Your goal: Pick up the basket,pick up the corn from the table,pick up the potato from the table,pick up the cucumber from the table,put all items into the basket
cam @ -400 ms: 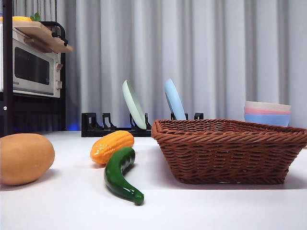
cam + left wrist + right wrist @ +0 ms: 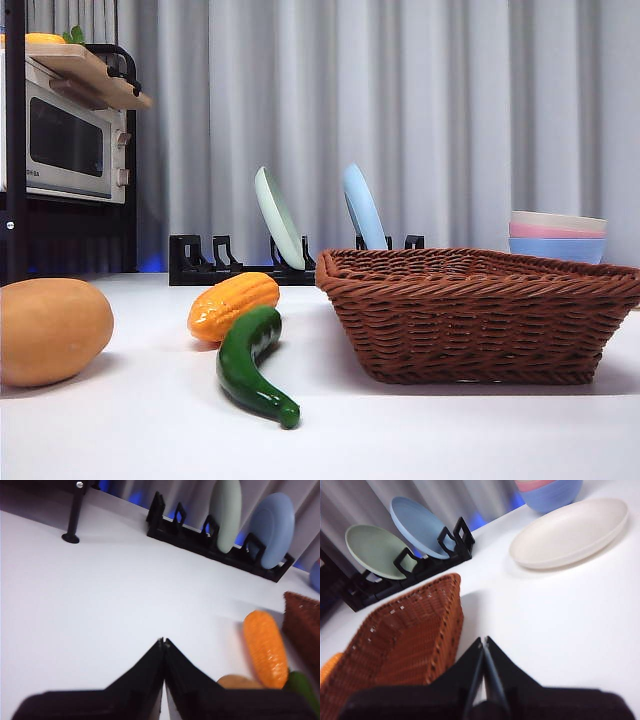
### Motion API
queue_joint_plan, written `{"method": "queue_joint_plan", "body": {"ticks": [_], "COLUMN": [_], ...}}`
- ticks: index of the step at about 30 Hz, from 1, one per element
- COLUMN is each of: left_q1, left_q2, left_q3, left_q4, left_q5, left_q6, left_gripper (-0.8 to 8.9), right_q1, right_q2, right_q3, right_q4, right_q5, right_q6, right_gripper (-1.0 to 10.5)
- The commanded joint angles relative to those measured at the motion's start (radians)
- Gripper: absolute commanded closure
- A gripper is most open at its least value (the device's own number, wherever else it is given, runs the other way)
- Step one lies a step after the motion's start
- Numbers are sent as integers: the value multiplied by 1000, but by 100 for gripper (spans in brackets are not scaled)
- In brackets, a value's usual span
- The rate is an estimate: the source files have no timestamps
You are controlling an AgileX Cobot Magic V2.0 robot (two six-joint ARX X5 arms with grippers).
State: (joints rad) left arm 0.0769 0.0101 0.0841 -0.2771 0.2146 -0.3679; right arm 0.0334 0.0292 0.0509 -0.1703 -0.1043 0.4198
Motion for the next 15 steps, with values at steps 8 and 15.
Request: {"method": "queue_joint_plan", "body": {"ticks": [8, 15], "left_q1": [3, 2], "left_q2": [140, 378], "left_q3": [245, 434], "left_q4": [-51, -71], "left_q5": [29, 114], "left_q6": [11, 80], "left_gripper": [819, 819], "right_q1": [0, 0], "right_q2": [228, 494], "right_q3": [212, 428], "right_q4": [12, 4], "right_q5": [2, -29], "right_q6": [-37, -126], "right_gripper": [962, 962]}}
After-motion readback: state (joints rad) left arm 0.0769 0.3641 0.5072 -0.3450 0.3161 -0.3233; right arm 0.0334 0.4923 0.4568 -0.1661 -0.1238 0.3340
